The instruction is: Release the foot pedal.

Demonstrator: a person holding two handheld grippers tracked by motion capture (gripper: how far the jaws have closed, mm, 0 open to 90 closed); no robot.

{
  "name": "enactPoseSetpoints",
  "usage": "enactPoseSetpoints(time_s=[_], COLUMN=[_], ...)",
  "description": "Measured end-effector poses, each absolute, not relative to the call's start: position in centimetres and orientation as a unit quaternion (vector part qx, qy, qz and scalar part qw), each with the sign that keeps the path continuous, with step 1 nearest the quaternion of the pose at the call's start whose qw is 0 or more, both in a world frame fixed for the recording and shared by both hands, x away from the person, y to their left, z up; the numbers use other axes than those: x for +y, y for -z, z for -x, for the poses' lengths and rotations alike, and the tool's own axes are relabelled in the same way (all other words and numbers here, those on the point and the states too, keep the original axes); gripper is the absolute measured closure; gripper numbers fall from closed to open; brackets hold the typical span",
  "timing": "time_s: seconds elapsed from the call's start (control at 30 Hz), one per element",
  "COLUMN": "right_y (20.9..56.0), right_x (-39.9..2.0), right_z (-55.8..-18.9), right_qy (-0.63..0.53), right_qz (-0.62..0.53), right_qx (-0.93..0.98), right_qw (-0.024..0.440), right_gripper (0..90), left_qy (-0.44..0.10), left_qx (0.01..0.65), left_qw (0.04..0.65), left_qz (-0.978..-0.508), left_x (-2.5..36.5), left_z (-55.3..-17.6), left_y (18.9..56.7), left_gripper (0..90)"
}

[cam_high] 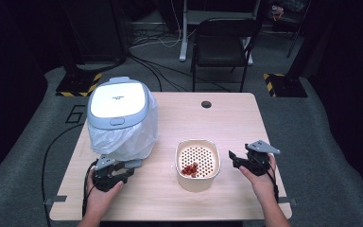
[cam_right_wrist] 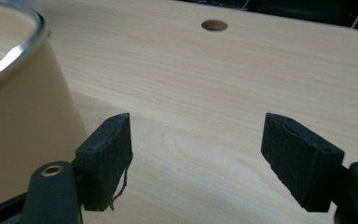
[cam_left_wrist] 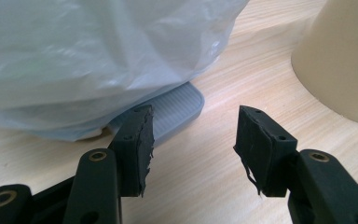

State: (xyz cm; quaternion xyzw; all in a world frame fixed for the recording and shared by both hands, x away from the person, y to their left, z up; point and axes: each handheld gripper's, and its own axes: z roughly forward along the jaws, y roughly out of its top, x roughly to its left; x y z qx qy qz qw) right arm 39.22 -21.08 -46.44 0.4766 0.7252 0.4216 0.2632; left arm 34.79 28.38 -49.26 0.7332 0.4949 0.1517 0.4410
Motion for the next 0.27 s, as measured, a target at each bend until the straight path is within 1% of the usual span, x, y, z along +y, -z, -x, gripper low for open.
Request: enactPoseSetpoints(time_s=[0.07,0.1,0.2,0.27], right_y=[47.4,47.8,48.7,49.3], right_x=[-21.2,-21.3,-21.6,-21.8], right_z=[-39.4,-39.5,-39.8,-39.9], right_qy=[-0.413,-0.408,-0.408,-0.399], right_qz=[-0.480,-0.480,-0.487,-0.492], right_qx=[0.731,0.734,0.729,0.729], right_qw=[0.255,0.254,0.254,0.259], right_gripper=[24.1,24.1,24.1,24.1], left_qy=[-0.158,-0.164,-0.161,-0.179], left_qx=[0.494,0.479,0.493,0.502], left_qw=[0.439,0.434,0.443,0.446], left_qz=[-0.734,-0.745,-0.731,-0.719], left_x=[28.9,29.5,30.6,31.6], left_z=[-34.5,-34.5,-33.9,-33.6], left_y=[49.3,49.3,49.5,49.5], left_gripper=[44.7,44.5,41.7,40.6])
